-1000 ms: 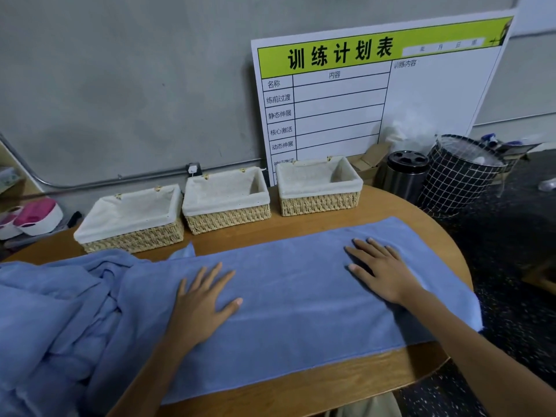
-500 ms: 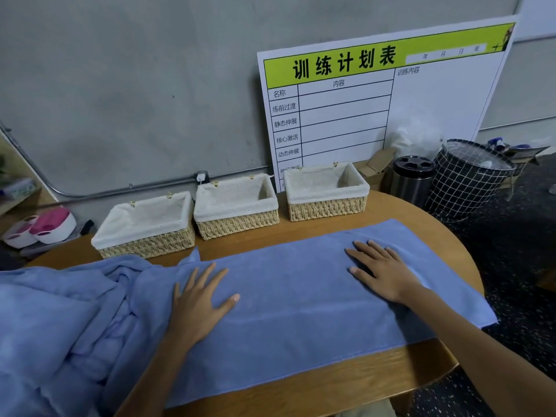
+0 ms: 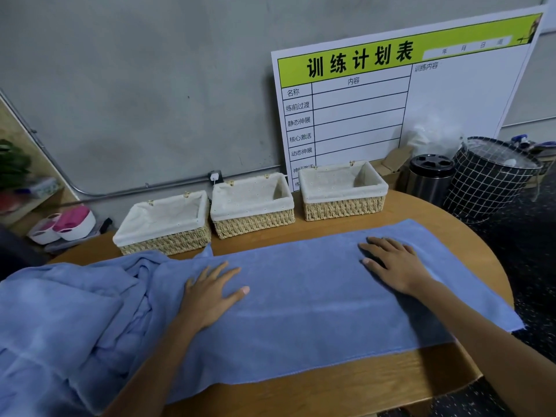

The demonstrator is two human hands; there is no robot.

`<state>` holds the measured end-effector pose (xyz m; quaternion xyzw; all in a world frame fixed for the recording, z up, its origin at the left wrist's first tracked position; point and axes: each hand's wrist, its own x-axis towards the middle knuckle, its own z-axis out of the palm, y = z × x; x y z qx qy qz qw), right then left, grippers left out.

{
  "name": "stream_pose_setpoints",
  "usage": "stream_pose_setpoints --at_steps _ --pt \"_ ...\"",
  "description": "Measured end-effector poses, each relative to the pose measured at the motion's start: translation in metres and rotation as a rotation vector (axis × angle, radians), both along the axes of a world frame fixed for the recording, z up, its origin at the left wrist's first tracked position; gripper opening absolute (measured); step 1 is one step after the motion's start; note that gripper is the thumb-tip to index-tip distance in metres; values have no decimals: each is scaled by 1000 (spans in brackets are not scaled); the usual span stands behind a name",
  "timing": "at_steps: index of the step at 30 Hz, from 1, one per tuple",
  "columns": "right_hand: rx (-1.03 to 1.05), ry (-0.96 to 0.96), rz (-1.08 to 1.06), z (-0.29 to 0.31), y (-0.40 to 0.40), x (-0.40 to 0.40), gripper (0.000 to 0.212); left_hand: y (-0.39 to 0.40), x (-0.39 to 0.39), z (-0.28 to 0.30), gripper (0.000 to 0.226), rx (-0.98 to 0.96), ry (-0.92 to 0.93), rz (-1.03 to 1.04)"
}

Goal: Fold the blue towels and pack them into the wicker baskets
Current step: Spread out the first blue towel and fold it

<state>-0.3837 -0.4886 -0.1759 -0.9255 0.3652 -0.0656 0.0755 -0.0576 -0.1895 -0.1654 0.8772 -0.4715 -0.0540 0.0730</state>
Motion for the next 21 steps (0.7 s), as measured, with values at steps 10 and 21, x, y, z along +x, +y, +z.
stream_pose_setpoints --at_steps 10,21 --pt "-105 -105 15 0 -49 61 32 -3 91 4 26 -103 -253 132" --pt "-62 -333 99 -3 -49 55 8 7 95 3 11 -510 -205 84"
